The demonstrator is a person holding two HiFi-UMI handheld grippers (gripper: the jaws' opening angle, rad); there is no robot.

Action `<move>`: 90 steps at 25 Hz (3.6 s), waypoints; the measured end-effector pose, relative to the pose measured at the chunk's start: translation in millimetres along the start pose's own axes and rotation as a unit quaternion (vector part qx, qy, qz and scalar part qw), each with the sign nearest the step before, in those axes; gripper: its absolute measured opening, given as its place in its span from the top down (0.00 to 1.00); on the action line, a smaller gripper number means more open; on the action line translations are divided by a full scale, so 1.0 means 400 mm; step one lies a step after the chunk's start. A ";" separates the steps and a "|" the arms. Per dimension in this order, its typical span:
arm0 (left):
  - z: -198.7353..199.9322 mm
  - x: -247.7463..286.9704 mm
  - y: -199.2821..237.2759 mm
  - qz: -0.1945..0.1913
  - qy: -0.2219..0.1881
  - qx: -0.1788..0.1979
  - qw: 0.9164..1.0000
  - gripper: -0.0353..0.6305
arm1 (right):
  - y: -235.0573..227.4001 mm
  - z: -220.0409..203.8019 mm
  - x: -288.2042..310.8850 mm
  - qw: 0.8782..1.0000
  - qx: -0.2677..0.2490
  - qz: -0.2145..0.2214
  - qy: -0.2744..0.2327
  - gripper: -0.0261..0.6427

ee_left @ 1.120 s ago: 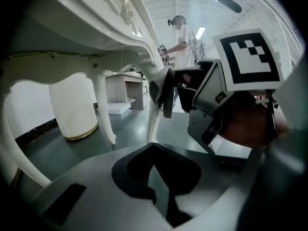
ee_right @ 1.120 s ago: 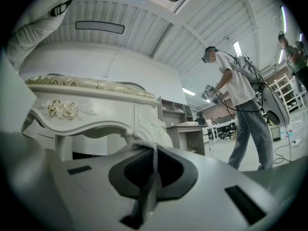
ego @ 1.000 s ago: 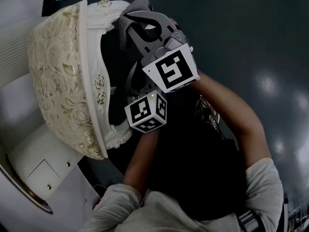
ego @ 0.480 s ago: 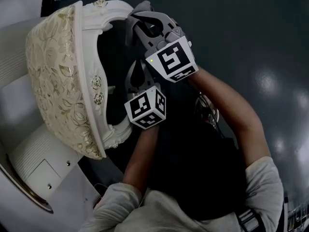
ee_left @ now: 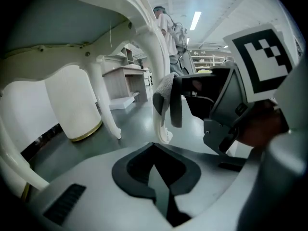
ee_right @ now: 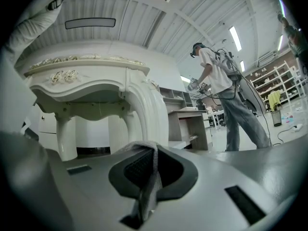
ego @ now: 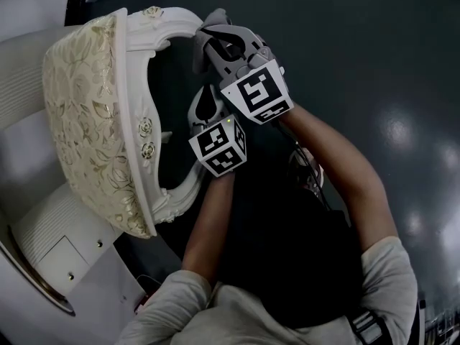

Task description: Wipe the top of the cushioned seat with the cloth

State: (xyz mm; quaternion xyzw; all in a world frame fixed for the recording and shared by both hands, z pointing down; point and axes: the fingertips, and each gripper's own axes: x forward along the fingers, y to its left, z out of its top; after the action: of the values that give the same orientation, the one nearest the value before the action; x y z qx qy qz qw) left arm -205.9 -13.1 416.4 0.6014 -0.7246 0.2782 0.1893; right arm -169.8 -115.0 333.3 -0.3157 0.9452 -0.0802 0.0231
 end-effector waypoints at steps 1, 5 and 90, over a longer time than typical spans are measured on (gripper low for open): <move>-0.004 0.007 0.003 0.001 0.003 0.004 1.000 0.93 | 0.000 -0.005 0.001 1.000 0.001 0.000 0.001 0.94; -0.018 0.024 0.014 0.005 0.017 0.013 1.000 0.93 | 0.002 -0.038 0.006 1.000 0.011 -0.001 0.010 0.94; 0.068 -0.116 -0.139 -0.128 0.020 0.006 0.991 0.93 | -0.045 -0.006 -0.234 0.984 -0.002 -0.079 0.158 0.94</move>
State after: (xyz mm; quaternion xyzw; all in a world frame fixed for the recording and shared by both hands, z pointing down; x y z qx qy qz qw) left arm -140.5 -1.7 376.9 0.6850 -0.6356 0.2684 0.2342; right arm -84.3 -72.6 338.2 -0.3728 0.9091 -0.1290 -0.1339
